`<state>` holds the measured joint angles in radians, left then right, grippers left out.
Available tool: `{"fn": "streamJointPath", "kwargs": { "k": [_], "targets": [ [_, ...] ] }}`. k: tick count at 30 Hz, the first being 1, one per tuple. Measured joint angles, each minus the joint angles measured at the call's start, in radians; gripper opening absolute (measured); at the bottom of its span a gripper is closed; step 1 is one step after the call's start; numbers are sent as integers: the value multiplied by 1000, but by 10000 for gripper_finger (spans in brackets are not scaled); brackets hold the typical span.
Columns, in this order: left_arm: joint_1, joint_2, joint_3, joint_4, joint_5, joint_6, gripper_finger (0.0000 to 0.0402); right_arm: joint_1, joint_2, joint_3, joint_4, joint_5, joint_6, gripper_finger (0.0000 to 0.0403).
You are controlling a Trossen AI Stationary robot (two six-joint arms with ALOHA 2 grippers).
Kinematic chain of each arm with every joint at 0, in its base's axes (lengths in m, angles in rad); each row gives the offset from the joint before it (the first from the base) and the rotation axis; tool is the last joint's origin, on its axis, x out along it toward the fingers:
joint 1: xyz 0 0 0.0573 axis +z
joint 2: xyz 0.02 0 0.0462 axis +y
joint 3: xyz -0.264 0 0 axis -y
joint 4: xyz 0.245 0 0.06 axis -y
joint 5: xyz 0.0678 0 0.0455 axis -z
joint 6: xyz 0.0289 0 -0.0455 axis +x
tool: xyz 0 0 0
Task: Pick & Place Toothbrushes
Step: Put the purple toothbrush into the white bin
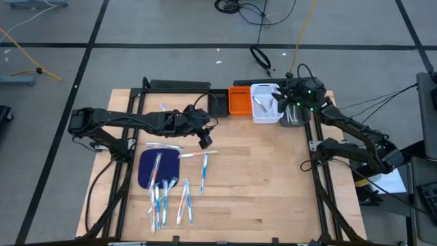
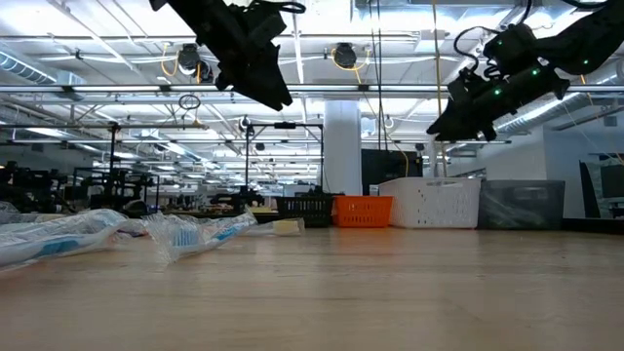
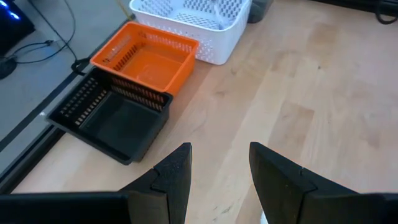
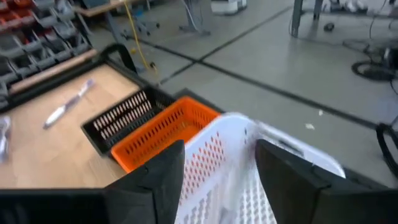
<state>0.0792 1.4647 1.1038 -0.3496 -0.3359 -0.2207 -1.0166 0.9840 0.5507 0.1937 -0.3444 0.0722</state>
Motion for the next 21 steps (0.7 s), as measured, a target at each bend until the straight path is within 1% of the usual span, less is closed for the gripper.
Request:
{"fn": "streamJointPath", "kwargs": {
  "k": [3,10,13,15,18,21],
  "targets": [
    [0,0,0,0,-6,-8,163,9,0,0,39,-2,16,194],
    [0,0,0,-13,-7,-18,163,36,0,0,33,-22,4,194],
    [0,0,0,-59,-48,-42,163,49,0,-1,34,-24,10,194],
    [1,0,0,-111,-105,-96,163,63,0,-10,34,-26,21,194],
    [12,0,0,-211,-199,-225,163,86,0,-25,33,-26,22,194],
    [39,0,1,-335,-243,-365,163,112,0,-42,32,-25,24,194]
  ]
}}
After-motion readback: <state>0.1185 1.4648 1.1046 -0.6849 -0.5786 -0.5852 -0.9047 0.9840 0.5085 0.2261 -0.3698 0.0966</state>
